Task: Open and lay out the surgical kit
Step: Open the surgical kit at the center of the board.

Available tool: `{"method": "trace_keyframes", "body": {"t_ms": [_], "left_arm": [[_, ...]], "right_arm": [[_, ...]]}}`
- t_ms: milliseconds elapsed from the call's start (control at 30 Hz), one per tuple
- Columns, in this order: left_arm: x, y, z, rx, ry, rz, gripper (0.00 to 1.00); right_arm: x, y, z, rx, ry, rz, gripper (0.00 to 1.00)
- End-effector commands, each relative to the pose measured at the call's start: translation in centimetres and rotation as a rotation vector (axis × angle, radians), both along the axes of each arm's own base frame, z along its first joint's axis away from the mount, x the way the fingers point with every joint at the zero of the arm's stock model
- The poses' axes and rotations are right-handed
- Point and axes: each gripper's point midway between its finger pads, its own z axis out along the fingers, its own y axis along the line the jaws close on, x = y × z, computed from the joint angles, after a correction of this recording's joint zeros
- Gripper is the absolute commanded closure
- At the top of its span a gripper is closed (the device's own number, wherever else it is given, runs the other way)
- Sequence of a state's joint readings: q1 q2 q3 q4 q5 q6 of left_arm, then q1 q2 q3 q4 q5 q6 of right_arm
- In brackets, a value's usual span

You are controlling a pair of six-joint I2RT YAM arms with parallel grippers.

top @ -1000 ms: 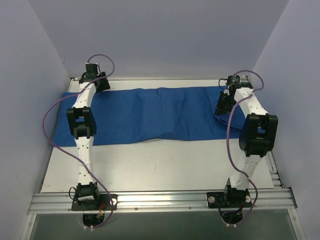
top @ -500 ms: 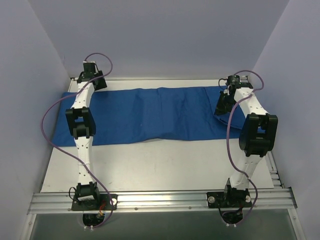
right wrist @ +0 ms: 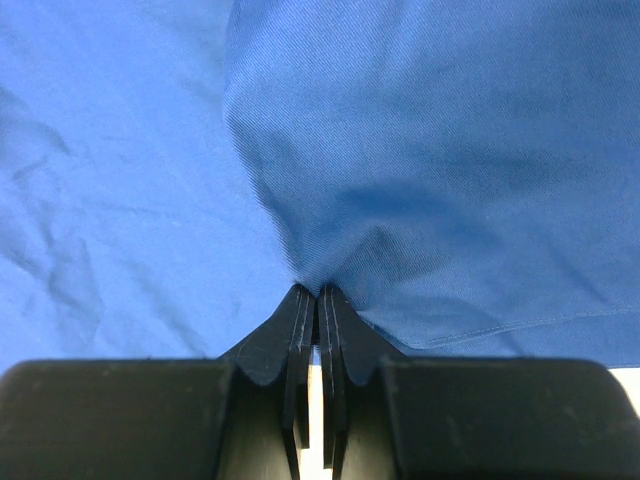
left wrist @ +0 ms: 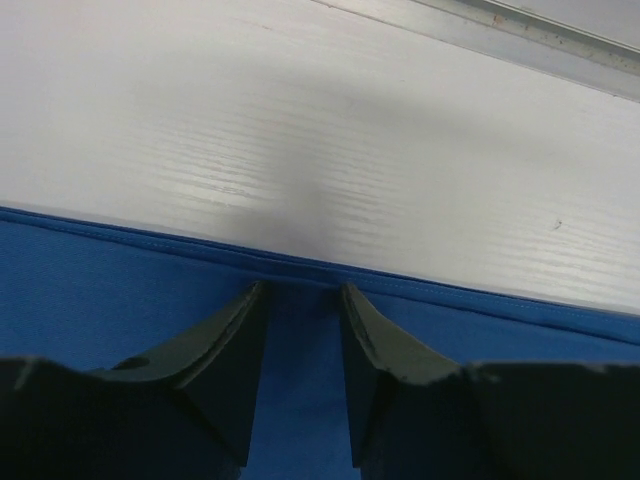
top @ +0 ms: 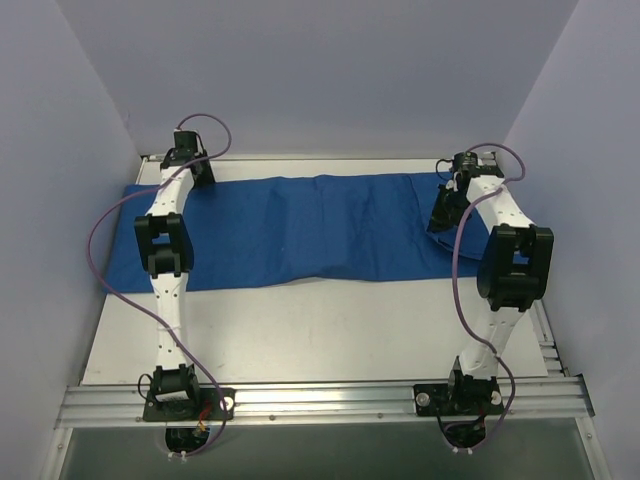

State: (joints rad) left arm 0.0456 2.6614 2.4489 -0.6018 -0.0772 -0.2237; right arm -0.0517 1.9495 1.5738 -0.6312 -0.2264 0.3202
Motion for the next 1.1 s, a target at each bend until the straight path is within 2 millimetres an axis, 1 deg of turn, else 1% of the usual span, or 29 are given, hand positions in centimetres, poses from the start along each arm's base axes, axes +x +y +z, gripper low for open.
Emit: {"method": "trace_keyframes", "body": {"t_ms": [0, 67, 167, 233, 300, 400, 433, 467, 533, 600, 633, 667, 700, 733, 767, 800, 833, 867, 900, 967, 1033, 1067], "left_arm": [[-0.3, 0.9, -0.7, 0.005, 0.026, 0.021, 0.59], [-0.1, 1.0, -0.3, 0.001, 0.013, 0.028, 0.68], [0.0, 1.1, -0.3, 0.002, 0.009, 0.029, 0.76], [0.2, 1.3, -0.3, -0.002, 0.002, 0.034, 0.81], [0.4, 1.2, -0.2, -0.011, -0.006, 0.025, 0.82], [0.3, 1.1, -0.5, -0.015, 0.002, 0.017, 0.87], [0.2, 1.0, -0.8, -0.016, 0.008, 0.014, 0.91], [0.1, 0.9, -1.0, -0.021, 0.014, 0.012, 0.98], [0.0, 0.9, -0.9, -0.027, 0.011, 0.006, 0.98], [-0.3, 1.7, 0.3, -0.006, 0.009, 0.052, 0.98], [-0.5, 3.1, 1.3, 0.052, 0.0, 0.11, 0.98], [-0.6, 4.2, 3.5, 0.09, -0.031, 0.146, 0.98], [-0.8, 5.5, 4.4, 0.126, -0.037, 0.185, 0.98], [-1.3, 7.3, 5.7, 0.177, -0.046, 0.247, 0.98], [-1.6, 9.2, 6.3, 0.183, -0.051, 0.281, 0.9], [-1.7, 10.2, 6.7, 0.179, -0.062, 0.295, 0.62], [-1.9, 10.9, 6.6, 0.168, -0.06, 0.298, 0.5], [-1.9, 11.4, 7.0, 0.149, -0.071, 0.294, 0.4], [-2.1, 12.7, 7.1, 0.143, -0.074, 0.303, 0.31], [-2.0, 13.3, 7.5, 0.15, -0.082, 0.269, 0.28], [-1.9, 14.3, 7.5, 0.158, -0.081, 0.26, 0.25], [-2.2, 14.7, 7.1, 0.159, -0.063, 0.257, 0.25]], "right_arm": [[0.2, 0.6, 0.2, 0.022, 0.009, 0.005, 1.0], [0.1, 0.5, 0.3, 0.022, 0.008, 0.005, 1.0], [0.1, 0.5, 0.3, 0.019, 0.01, 0.007, 1.0], [0.3, 0.6, 0.2, 0.022, 0.007, 0.006, 1.0], [0.5, 0.6, 0.4, 0.022, 0.002, 0.006, 1.0], [0.5, 0.5, 0.4, 0.022, 0.002, 0.005, 1.0], [0.4, 0.5, 0.4, 0.019, 0.004, 0.005, 1.0], [0.3, 0.5, 0.3, 0.019, 0.007, 0.004, 1.0], [0.2, 0.5, 0.2, 0.021, 0.01, 0.004, 1.0], [0.1, 0.5, 0.2, 0.021, 0.01, 0.004, 1.0], [0.1, 0.6, 0.2, 0.022, 0.011, 0.006, 1.0], [0.1, 0.5, 0.2, 0.021, 0.013, 0.004, 1.0], [0.0, 0.6, 0.2, 0.023, 0.012, 0.005, 1.0], [0.0, 0.7, 0.3, 0.027, 0.007, 0.005, 1.0], [-0.2, 0.9, 0.0, 0.038, 0.014, 0.002, 1.0], [-0.2, 1.0, -0.1, 0.043, 0.012, 0.001, 1.0], [-0.2, 1.1, -0.3, 0.049, 0.014, -0.001, 1.0], [-0.4, 1.2, -0.5, 0.053, 0.019, 0.0, 1.0], [-0.3, 1.3, -0.5, 0.057, 0.018, -0.003, 1.0], [-0.3, 1.4, -0.4, 0.053, 0.013, 0.002, 1.0], [-0.5, 1.4, -0.6, 0.052, 0.018, 0.003, 1.0], [-0.6, 1.4, -0.8, 0.052, 0.019, 0.003, 1.0]]}}
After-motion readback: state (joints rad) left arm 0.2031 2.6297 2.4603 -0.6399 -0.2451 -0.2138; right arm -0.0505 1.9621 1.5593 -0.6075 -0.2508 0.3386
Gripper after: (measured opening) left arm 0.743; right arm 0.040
